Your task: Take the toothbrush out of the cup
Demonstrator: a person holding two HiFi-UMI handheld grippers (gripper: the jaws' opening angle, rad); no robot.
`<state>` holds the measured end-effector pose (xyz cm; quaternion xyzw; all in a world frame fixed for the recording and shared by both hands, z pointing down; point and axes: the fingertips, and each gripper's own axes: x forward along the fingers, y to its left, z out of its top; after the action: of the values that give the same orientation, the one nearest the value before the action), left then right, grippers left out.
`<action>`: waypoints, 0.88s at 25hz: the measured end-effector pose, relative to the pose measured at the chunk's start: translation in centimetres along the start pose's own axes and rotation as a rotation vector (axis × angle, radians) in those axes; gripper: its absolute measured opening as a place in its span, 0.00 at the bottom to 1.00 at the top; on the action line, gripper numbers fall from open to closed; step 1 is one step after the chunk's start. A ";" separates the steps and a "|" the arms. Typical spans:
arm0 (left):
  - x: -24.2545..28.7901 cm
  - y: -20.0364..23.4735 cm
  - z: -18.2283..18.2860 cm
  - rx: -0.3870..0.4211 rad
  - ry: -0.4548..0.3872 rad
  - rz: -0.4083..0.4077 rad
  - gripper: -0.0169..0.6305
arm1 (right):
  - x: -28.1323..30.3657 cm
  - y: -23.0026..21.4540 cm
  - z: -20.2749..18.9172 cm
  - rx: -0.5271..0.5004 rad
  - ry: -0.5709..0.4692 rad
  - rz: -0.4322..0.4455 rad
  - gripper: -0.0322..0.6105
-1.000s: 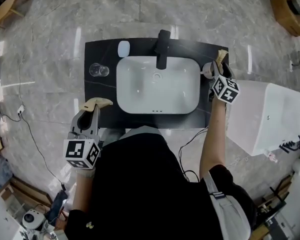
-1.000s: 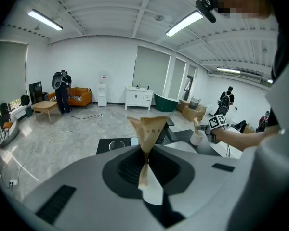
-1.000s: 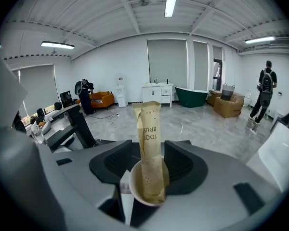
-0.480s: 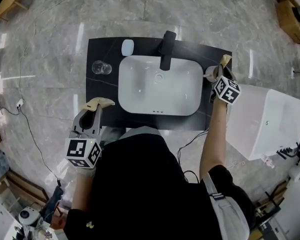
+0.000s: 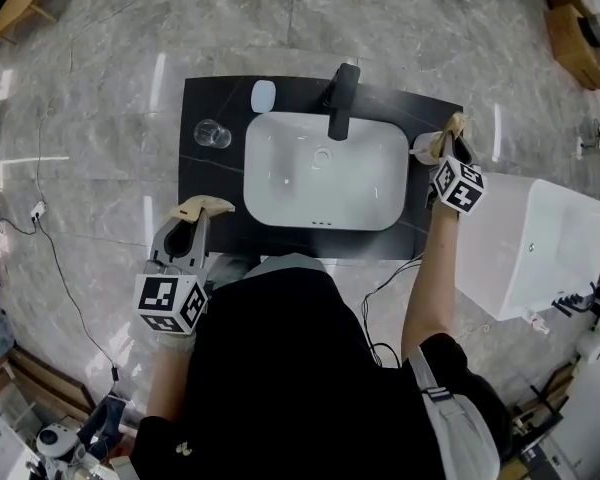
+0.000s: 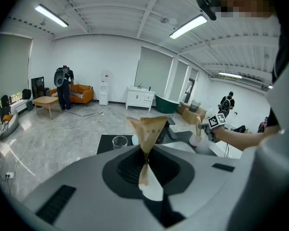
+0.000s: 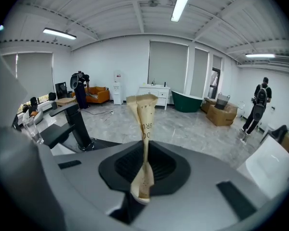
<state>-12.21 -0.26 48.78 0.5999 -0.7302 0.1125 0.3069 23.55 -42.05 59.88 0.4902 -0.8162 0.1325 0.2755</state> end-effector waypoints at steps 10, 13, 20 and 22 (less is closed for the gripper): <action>-1.7 2.0 0.1 -0.010 -0.054 -0.033 0.09 | -5.3 2.0 5.0 -0.056 -0.104 -0.027 0.12; -2.2 2.4 0.4 -0.012 -0.074 -0.048 0.09 | -7.5 4.0 6.9 -0.052 -0.147 0.003 0.12; -3.1 3.9 1.2 -0.023 -0.133 -0.069 0.09 | -12.7 11.2 10.2 -0.072 -0.221 0.123 0.12; -3.2 4.4 1.3 -0.025 -0.141 -0.068 0.09 | -13.7 13.4 10.5 -0.080 -0.225 0.164 0.12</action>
<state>-16.50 2.75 46.83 0.6271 -0.7305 0.0502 0.2658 13.54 -30.70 44.13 0.4224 -0.8839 0.0662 0.1896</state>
